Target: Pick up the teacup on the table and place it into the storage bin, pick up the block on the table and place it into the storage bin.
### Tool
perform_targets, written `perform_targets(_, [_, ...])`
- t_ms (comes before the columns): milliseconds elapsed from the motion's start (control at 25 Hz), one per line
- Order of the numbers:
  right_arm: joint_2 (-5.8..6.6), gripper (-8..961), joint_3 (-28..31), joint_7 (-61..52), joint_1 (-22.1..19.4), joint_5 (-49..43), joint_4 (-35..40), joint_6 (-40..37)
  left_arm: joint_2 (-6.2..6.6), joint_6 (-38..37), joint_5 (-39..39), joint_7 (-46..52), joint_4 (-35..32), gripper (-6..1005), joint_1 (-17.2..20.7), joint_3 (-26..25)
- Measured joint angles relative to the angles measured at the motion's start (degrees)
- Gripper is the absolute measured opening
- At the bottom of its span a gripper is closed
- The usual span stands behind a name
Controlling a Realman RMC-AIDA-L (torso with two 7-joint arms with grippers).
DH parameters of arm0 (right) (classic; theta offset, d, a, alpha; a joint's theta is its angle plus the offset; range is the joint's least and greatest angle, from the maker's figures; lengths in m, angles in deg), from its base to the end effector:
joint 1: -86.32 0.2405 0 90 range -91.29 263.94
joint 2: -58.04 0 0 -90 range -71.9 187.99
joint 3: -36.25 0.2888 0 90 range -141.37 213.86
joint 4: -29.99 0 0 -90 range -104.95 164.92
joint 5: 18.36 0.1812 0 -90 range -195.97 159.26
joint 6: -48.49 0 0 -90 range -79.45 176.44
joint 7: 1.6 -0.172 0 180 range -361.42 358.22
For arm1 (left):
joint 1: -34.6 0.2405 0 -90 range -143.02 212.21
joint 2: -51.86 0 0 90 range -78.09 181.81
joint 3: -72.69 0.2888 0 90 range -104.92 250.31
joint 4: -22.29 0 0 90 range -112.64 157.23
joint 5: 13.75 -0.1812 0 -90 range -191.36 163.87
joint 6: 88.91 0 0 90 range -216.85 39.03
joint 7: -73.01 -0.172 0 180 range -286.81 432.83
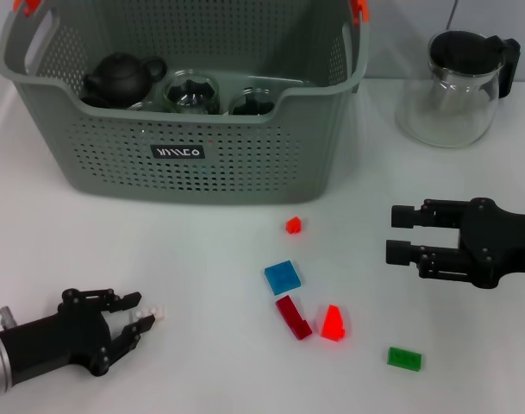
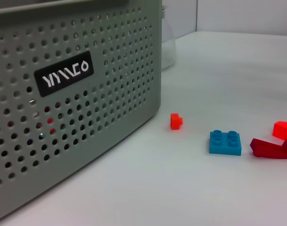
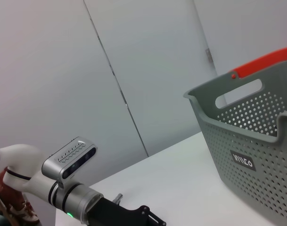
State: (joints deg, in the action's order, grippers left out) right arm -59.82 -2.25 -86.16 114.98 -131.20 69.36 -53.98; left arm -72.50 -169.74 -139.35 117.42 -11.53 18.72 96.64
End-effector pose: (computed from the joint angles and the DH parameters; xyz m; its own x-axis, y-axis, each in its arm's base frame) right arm 0.2458 0.3015 -0.0227 0.7280 -0.3958 -0.5598 -0.4467 -0.8932 0.0506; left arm -0.3587 0.2476 -0.0720 0.9129 0.2259 0.3400 0.3720 -0.8035 -0.4648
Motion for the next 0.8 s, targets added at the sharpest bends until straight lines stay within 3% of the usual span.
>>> perform_targets(120, [0.0, 656, 0.0, 0.0, 0.12, 0.0, 0.0, 0.0, 0.0, 0.05, -0.27, 0.29, 0.0, 416, -0.3, 0.03])
perform_targets(320, [0.0, 656, 0.0, -0.01, 0.4, 0.0, 0.0, -0.1, 0.0, -0.22, -0.36, 0.69, -0.25, 218, -0.42, -0.07])
perform_targets(480, [0.07, 655, 0.0, -0.05, 0.33, 0.07, 0.0, -0.24, 0.13, -3.17, 0.0, 3.34, -2.07, 189, -0.04, -1.0])
perform_targets(640, [0.09, 655, 0.0, -0.06, 0.35, 0.17, 0.0, -0.33, 0.45, -10.27, 0.05, 7.44, -5.72, 175, 0.22, -4.19])
perform_targets(800, [0.09, 655, 0.0, -0.08, 0.51, 0.17, 0.0, -0.32, 1.38, -22.52, 1.59, 11.66, -8.99, 175, -1.15, -9.21])
